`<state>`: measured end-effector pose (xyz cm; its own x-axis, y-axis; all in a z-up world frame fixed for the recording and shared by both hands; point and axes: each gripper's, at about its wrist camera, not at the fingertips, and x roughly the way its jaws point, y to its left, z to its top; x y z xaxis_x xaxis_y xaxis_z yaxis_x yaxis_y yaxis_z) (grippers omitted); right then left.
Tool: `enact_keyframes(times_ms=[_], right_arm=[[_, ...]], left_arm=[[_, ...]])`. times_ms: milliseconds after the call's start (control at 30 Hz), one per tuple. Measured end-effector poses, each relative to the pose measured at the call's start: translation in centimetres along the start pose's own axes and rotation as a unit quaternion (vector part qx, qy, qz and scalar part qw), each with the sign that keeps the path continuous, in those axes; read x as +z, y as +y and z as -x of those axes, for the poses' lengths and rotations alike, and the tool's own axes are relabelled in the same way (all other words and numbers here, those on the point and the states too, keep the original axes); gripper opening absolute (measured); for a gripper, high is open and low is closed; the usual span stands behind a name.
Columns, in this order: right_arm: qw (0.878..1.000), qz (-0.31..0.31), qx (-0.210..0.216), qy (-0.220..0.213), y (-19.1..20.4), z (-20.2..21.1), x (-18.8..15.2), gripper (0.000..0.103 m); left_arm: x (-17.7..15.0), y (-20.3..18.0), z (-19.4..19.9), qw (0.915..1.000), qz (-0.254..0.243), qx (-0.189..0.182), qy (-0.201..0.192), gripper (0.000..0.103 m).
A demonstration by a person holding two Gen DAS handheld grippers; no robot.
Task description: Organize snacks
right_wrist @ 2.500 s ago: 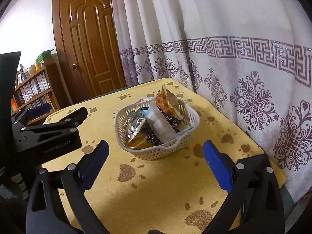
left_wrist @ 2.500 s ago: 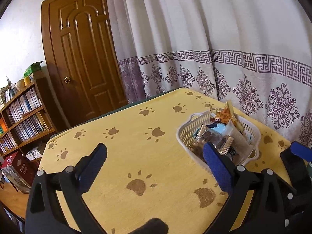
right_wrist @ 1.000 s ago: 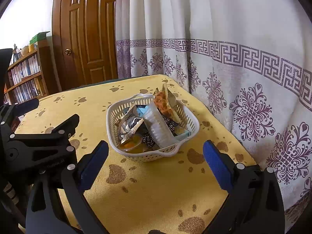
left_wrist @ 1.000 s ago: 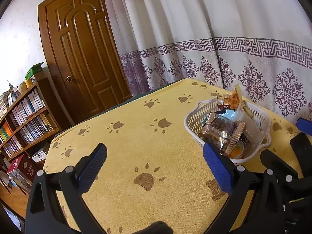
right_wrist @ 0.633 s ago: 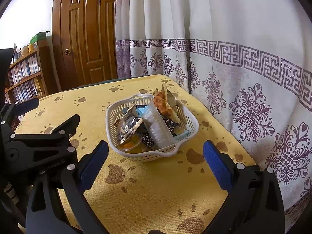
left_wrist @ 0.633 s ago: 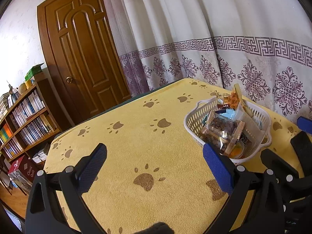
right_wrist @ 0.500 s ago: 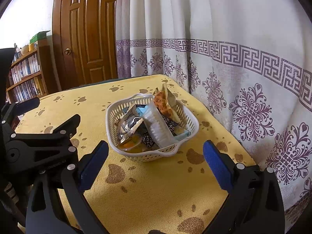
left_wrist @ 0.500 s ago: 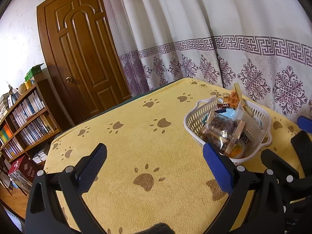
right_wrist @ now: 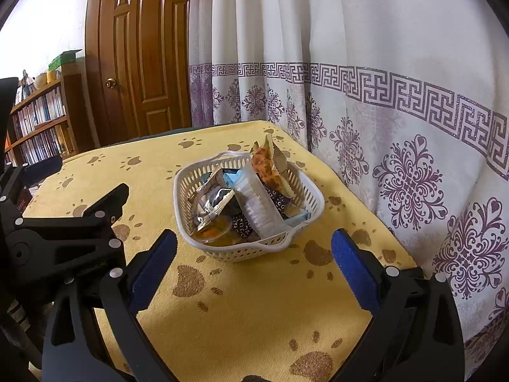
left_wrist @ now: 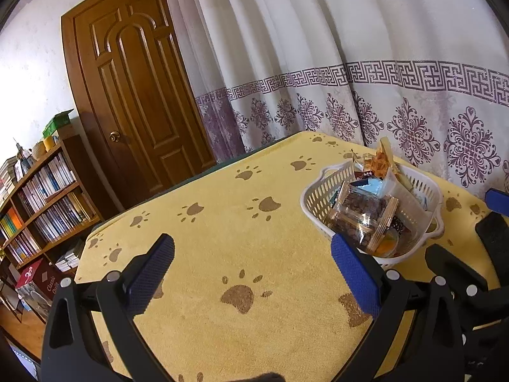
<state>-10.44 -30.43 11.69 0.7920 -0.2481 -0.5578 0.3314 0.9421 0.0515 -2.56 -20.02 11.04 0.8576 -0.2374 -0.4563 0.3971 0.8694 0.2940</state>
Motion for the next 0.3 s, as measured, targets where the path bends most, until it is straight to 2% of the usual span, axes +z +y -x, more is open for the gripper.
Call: enact_keyframes(times_ms=[300], right_arm=[[1.000,0.009,0.007,0.000,1.3,0.6,-0.2,0.099]], left_arm=[[-0.7,1.6,0.4,0.9995,0.025,-0.005,0.021,0.098]])
